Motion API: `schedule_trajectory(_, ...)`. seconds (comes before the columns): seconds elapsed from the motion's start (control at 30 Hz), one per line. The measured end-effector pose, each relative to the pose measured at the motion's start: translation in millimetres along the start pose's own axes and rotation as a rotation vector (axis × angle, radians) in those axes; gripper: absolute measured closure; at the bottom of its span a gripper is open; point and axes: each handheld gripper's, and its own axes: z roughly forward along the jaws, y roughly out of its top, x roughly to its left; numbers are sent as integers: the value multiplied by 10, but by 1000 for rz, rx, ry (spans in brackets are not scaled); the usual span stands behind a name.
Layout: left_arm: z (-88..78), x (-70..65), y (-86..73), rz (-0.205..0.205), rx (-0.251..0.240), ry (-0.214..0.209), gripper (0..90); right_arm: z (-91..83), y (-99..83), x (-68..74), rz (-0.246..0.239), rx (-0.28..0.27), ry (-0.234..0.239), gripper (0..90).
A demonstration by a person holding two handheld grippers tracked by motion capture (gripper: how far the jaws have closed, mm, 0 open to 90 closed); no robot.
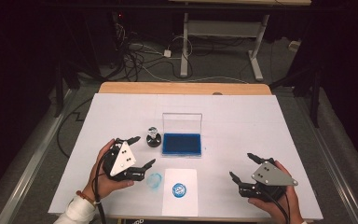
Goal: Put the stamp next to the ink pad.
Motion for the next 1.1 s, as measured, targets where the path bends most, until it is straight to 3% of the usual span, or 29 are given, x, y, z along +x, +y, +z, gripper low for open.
schedule_trajectory(0.63,-82,20,-496,-40,111,38,155,96,-16,-31,22,17,-2,210)
schedule_trajectory(0.87,-143,-5,-683,-75,171,19,155,101,-40,-55,25,22,-3,210)
schedule_trajectory(1.1,-210,-18,-747,-118,178,19,155,97,-49,-82,29,19,-4,210)
